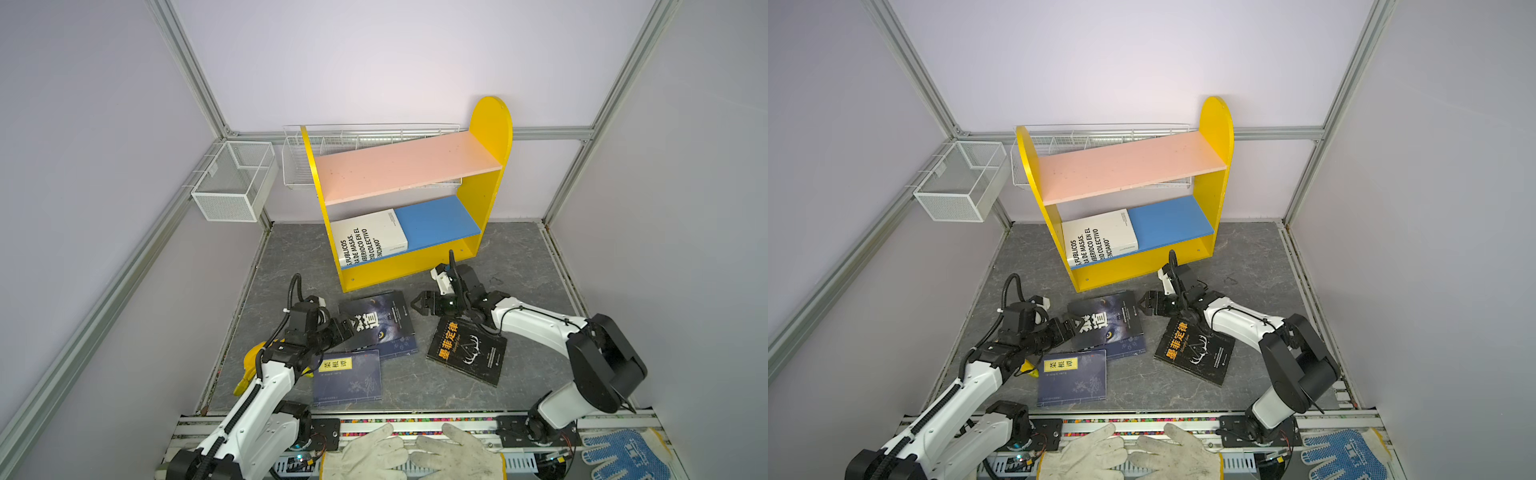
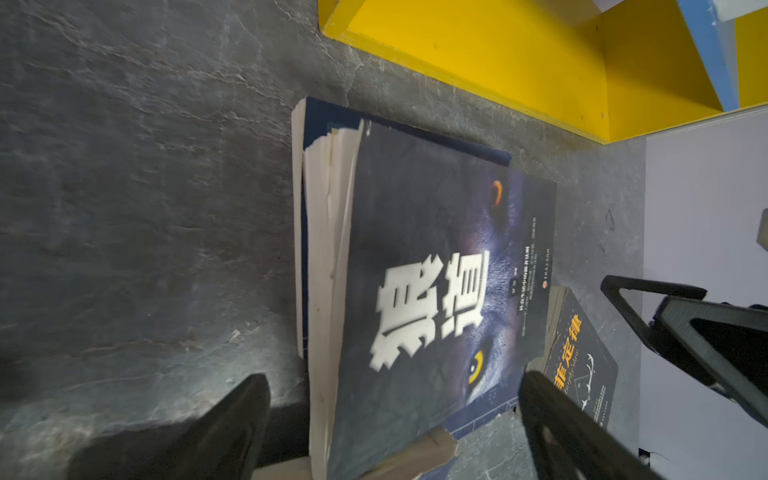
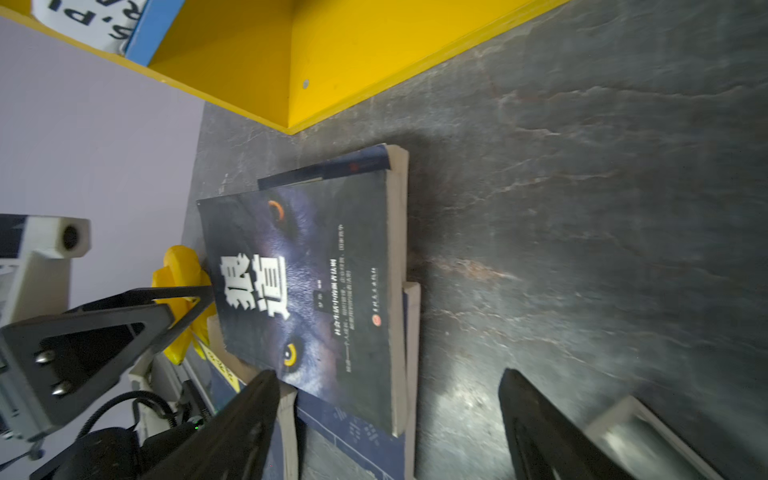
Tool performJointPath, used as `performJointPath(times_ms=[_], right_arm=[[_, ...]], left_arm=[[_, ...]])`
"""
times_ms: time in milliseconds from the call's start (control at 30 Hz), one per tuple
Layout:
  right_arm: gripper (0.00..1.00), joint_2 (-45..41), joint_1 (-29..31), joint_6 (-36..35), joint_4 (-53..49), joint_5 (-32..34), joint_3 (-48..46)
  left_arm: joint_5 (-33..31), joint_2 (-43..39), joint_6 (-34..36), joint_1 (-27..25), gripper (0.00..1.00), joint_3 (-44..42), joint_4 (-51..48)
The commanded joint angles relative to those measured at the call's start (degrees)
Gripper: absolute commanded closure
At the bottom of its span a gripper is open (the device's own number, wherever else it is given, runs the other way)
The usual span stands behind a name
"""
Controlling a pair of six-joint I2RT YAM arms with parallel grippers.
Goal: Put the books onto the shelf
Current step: 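Open the right gripper and reach both grippers toward the dark wolf-cover book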
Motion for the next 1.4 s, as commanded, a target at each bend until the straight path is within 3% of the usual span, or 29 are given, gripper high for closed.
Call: performJointPath(times_ms=[0,400,967,1367], right_arm=[[0.15,4.19,0.87,4.49,6.97,-3.69,-0.61],[0.24,12.79,2.09,5.18,7.89,-4.09,1.69],[0.31,12.59,0.37,9.13,16.58,-10.76,0.96],[0.67,6.37,-2.29,8.59,12.17,-10.48,0.61]], left_arm=[[0.56,2.35,-0.76,-0.31,0.06,-1.02,6.61],[2.41,13.59,-2.16,-1.8,0.1,-1.56,22.47],[-1.14,15.95,-3.83,-7.56,0.1,4.22,21.84],[-1.89,22.78,-3.7,-9.85,0.11,9.29,23.97]])
